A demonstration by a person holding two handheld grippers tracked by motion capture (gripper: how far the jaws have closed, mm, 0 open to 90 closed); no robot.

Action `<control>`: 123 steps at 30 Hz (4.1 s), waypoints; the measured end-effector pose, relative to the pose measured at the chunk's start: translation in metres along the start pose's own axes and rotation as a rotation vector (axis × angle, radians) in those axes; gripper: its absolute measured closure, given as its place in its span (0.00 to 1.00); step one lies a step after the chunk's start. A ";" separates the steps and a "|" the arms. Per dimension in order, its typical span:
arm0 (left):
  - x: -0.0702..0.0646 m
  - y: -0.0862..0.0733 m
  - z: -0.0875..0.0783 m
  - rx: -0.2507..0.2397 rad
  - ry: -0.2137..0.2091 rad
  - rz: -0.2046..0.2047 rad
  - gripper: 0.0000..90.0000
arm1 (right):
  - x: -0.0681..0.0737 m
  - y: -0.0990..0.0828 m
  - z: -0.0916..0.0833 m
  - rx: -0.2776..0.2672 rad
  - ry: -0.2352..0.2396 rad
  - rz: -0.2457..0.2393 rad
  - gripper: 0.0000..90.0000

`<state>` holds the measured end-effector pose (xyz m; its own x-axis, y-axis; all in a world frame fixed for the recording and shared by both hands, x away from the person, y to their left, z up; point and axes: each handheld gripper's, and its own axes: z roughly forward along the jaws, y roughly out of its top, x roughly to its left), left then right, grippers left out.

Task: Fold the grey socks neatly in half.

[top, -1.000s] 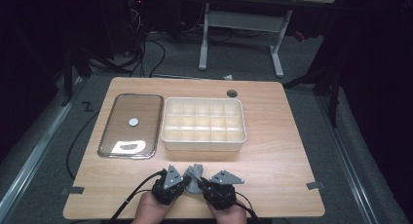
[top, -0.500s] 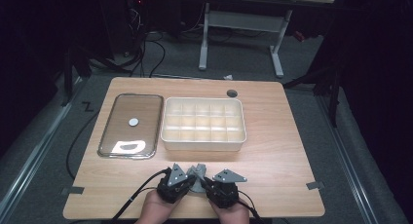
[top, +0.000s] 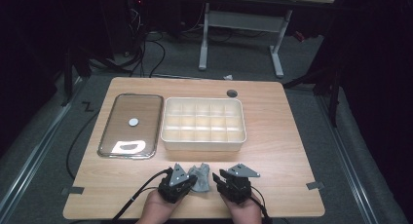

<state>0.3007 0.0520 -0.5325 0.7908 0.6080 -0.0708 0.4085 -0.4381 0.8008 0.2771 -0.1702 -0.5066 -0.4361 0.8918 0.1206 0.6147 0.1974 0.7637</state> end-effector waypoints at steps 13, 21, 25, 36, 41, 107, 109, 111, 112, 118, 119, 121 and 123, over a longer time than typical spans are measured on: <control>0.001 0.000 0.000 -0.003 -0.010 -0.013 0.93 | 0.018 -0.008 0.028 0.069 0.082 -0.039 1.00; 0.003 0.000 0.000 -0.002 -0.021 -0.027 0.94 | 0.035 0.007 0.021 0.019 0.120 -0.102 1.00; 0.003 0.000 -0.001 -0.005 -0.024 -0.026 0.92 | 0.036 0.009 0.020 0.031 0.104 -0.114 1.00; 0.038 -0.006 -0.040 -0.048 0.004 -0.111 0.86 | 0.026 0.003 0.016 0.061 0.081 -0.103 0.99; 0.028 -0.010 -0.026 0.043 0.021 -0.063 0.91 | 0.027 0.002 0.016 0.053 0.093 -0.094 0.99; 0.004 0.047 -0.025 -0.151 -0.141 -0.013 1.00 | 0.029 -0.008 0.018 0.028 0.086 -0.143 1.00; -0.001 0.056 -0.019 -0.147 -0.150 -0.002 1.00 | 0.029 -0.009 0.018 0.023 0.090 -0.145 1.00; -0.003 0.061 -0.011 -0.123 -0.152 -0.012 1.00 | 0.028 -0.009 0.018 0.023 0.096 -0.134 1.00; -0.003 0.062 -0.006 -0.110 -0.160 -0.025 1.00 | 0.028 -0.009 0.018 0.023 0.099 -0.129 1.00; -0.002 0.059 0.011 -0.045 -0.157 -0.037 1.00 | 0.027 -0.009 0.019 0.021 0.109 -0.139 1.00; -0.001 0.056 0.013 -0.035 -0.150 -0.045 1.00 | 0.028 -0.009 0.019 0.022 0.106 -0.141 1.00; 0.004 0.049 0.019 -0.011 -0.134 -0.057 1.00 | 0.028 -0.010 0.019 0.018 0.103 -0.150 1.00; 0.008 0.042 0.022 -0.002 -0.128 -0.066 1.00 | 0.028 -0.010 0.019 0.016 0.104 -0.159 1.00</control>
<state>0.3343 0.0239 -0.5131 0.8139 0.5459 -0.1989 0.4608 -0.3980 0.7933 0.2711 -0.1394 -0.5228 -0.5936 0.8021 0.0651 0.5430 0.3395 0.7681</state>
